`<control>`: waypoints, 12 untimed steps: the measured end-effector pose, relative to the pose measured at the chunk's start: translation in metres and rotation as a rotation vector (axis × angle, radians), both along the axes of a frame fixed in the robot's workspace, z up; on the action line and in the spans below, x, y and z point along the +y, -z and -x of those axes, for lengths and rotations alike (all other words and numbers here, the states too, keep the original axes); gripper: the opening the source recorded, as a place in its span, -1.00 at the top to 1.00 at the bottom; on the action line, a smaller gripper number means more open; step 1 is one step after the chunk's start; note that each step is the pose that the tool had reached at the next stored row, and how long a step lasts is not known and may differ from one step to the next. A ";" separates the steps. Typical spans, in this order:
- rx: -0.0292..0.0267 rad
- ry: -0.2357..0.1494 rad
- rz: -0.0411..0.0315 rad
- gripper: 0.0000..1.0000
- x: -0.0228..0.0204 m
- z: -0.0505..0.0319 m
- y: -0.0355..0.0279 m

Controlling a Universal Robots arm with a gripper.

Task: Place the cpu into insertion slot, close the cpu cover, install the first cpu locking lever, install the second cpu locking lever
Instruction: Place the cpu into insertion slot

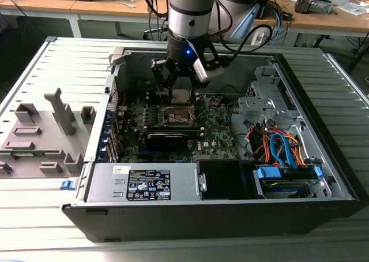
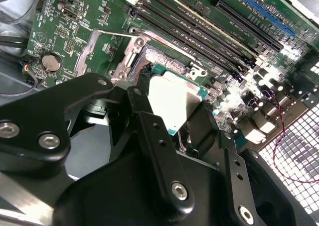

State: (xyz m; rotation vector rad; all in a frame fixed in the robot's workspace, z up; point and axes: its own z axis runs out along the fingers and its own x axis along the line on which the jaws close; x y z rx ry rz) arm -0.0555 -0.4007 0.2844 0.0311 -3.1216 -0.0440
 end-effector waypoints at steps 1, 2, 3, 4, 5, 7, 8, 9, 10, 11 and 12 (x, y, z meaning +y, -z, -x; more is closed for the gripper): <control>0.0001 0.000 0.0000 -0.08 0.0000 0.0000 0.0002; 0.0000 0.000 0.0001 -0.08 0.0000 0.0000 0.0004; 0.0000 0.000 0.0001 -0.08 0.0000 0.0000 0.0006; 0.0000 0.000 0.0000 -0.08 0.0000 0.0000 0.0008; 0.0000 0.000 0.0000 -0.08 0.0000 0.0000 0.0011; -0.0001 0.000 0.0001 -0.08 0.0000 0.0000 0.0018; 0.0000 0.000 0.0004 -0.08 0.0000 0.0000 0.0021; 0.0000 0.000 0.0006 -0.08 0.0000 0.0000 0.0024; 0.0000 0.000 0.0007 -0.08 0.0000 0.0000 0.0027; 0.0001 0.000 0.0008 -0.08 0.0000 0.0000 0.0030; 0.0001 0.000 0.0009 -0.08 0.0000 0.0000 0.0032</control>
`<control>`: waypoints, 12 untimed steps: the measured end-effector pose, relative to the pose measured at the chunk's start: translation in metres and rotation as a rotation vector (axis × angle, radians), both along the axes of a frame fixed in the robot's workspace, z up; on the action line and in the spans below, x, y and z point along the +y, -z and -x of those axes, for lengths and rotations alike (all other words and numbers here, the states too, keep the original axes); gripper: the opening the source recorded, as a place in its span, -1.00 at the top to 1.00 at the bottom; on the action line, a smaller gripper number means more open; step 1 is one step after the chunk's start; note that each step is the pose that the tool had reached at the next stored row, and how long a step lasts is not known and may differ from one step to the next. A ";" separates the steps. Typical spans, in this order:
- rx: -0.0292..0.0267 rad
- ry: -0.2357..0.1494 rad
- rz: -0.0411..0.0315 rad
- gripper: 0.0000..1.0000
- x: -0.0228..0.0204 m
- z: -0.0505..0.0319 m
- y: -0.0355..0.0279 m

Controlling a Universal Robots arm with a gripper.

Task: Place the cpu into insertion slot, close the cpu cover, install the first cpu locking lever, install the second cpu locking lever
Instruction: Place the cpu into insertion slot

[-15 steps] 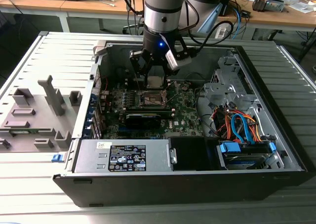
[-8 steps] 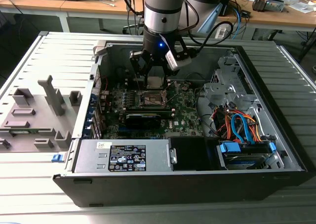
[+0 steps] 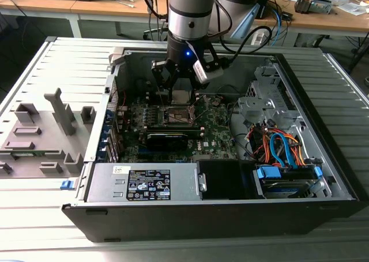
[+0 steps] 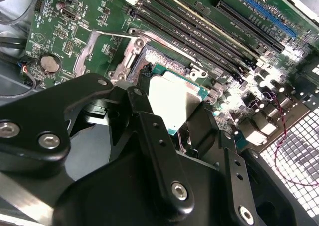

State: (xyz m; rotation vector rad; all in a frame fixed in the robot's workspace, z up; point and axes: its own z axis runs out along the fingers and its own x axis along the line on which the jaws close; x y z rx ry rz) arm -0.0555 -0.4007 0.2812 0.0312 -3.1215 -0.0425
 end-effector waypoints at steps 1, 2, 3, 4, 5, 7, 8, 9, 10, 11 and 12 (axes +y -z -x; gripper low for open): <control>-0.0001 0.000 -0.0001 -0.08 0.0000 0.0000 0.0003; -0.0001 0.000 -0.0001 -0.08 0.0000 0.0000 0.0010; -0.0001 0.000 0.0001 -0.08 0.0000 0.0000 0.0017; 0.0000 0.000 0.0001 -0.08 0.0000 0.0001 0.0020; -0.0001 -0.002 0.0000 -0.08 0.0000 0.0006 0.0023; -0.0001 -0.010 0.0000 -0.08 0.0001 0.0011 0.0027; -0.0001 -0.013 0.0000 -0.08 0.0001 0.0012 0.0028; -0.0001 -0.016 0.0000 -0.08 0.0001 0.0013 0.0029; 0.0000 -0.018 0.0001 -0.08 0.0001 0.0013 0.0030; 0.0000 -0.017 0.0000 -0.08 0.0001 0.0014 0.0031; 0.0000 -0.017 0.0000 -0.08 0.0001 0.0013 0.0031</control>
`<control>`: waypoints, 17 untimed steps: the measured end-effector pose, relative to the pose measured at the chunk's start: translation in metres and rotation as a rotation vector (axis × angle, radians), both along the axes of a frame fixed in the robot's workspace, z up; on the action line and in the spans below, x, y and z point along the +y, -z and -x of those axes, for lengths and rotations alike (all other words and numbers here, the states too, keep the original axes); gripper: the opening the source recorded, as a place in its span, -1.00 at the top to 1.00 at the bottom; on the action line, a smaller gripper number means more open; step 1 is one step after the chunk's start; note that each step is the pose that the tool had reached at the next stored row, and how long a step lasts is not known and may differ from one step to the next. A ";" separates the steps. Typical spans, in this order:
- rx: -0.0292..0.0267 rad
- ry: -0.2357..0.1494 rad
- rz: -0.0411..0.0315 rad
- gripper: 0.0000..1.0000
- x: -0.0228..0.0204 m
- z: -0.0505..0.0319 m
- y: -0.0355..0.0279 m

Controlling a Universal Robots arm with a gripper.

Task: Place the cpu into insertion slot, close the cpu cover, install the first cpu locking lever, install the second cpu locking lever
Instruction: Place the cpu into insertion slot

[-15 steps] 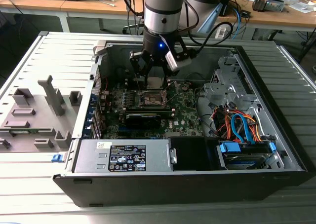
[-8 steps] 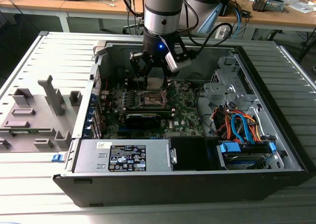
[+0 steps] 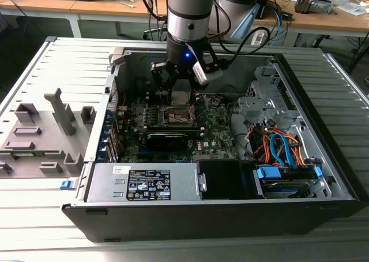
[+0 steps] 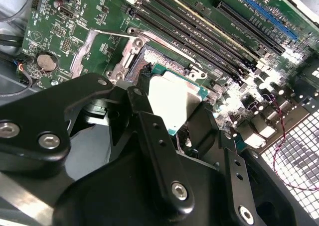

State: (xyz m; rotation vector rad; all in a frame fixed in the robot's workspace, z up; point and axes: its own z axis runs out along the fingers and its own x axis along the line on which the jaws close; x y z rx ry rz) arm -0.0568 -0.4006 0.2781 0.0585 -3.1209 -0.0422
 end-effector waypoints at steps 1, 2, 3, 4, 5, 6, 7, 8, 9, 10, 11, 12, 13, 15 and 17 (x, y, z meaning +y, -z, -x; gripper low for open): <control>0.0000 0.000 0.0000 -0.08 0.0000 0.0000 0.0000; 0.0000 0.000 0.0000 -0.08 0.0000 0.0000 0.0000; 0.0000 0.000 0.0000 -0.08 0.0000 0.0000 0.0000; 0.0000 0.000 0.0000 -0.08 0.0000 0.0000 0.0001; 0.0000 0.000 0.0000 -0.08 0.0000 0.0000 0.0001; 0.0000 0.000 0.0000 -0.08 0.0000 0.0000 0.0001; 0.0000 0.001 0.0000 -0.08 0.0000 0.0000 0.0001; 0.0000 0.003 0.0001 -0.08 0.0000 0.0000 0.0001; 0.0000 0.006 0.0001 -0.08 0.0000 0.0000 0.0001; 0.0000 0.011 0.0000 -0.08 0.0000 0.0000 0.0001; 0.0000 0.015 0.0000 -0.08 0.0000 0.0000 0.0001; 0.0000 0.018 0.0000 -0.08 0.0000 0.0000 0.0002; 0.0000 0.022 0.0001 -0.08 0.0000 0.0000 0.0002; 0.0000 0.029 0.0000 -0.08 0.0000 0.0000 0.0003; 0.0000 0.040 0.0000 -0.08 0.0000 0.0000 0.0004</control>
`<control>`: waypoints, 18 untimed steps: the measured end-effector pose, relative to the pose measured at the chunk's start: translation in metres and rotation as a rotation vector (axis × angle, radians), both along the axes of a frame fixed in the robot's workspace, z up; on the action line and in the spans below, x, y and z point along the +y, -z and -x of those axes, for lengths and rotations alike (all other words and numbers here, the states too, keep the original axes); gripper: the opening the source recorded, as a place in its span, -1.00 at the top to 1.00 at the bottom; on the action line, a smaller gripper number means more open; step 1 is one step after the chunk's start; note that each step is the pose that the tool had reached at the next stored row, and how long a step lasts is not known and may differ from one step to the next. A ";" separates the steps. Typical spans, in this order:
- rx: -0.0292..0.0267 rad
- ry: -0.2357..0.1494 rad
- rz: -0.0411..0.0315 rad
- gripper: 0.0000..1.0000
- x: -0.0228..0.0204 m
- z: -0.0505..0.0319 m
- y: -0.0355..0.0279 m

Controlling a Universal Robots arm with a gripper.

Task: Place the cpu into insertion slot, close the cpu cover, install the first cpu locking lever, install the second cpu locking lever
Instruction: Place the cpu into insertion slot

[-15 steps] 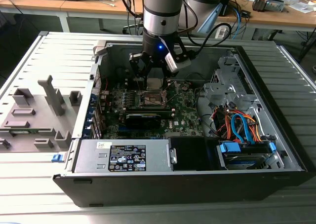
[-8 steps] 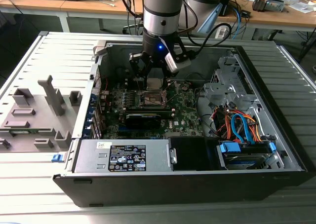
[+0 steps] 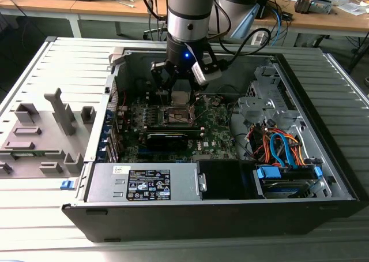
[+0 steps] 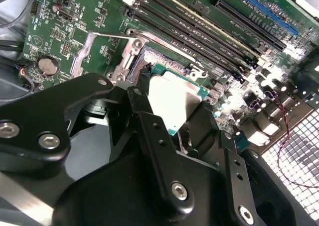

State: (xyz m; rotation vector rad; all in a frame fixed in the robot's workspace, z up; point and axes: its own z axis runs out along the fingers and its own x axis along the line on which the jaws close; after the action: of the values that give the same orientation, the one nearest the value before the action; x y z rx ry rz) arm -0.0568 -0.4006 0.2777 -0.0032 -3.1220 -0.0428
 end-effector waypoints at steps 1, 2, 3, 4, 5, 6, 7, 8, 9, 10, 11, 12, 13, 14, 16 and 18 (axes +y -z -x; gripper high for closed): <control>0.0001 0.010 0.0000 -0.08 0.0000 0.0000 0.0001; 0.0000 0.019 0.0001 -0.08 0.0000 0.0000 0.0002; 0.0000 0.025 0.0000 -0.08 0.0000 0.0000 0.0003; 0.0000 0.031 -0.0001 -0.08 0.0000 0.0000 0.0004; 0.0000 0.034 0.0000 -0.08 0.0000 0.0000 0.0004; 0.0000 0.040 0.0000 -0.08 0.0000 0.0000 0.0005; 0.0000 0.044 0.0000 -0.08 0.0000 0.0000 0.0005; 0.0000 0.048 0.0000 -0.08 0.0000 0.0000 0.0006; 0.0000 0.052 0.0000 -0.08 0.0000 0.0000 0.0006; 0.0000 0.056 0.0000 -0.08 0.0000 0.0000 0.0007; 0.0000 0.061 0.0000 -0.08 0.0000 0.0000 0.0008; 0.0000 0.066 0.0000 -0.08 0.0000 0.0000 0.0009; 0.0000 0.071 0.0000 -0.08 0.0000 0.0000 0.0009; 0.0000 0.075 0.0000 -0.08 0.0000 0.0000 0.0010; 0.0000 0.083 0.0000 -0.08 0.0000 0.0000 0.0011; 0.0000 0.092 0.0001 -0.08 0.0000 0.0000 0.0012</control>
State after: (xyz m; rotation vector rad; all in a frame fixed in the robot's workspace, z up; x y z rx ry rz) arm -0.0568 -0.4006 0.2765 -0.1470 -3.1198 -0.0440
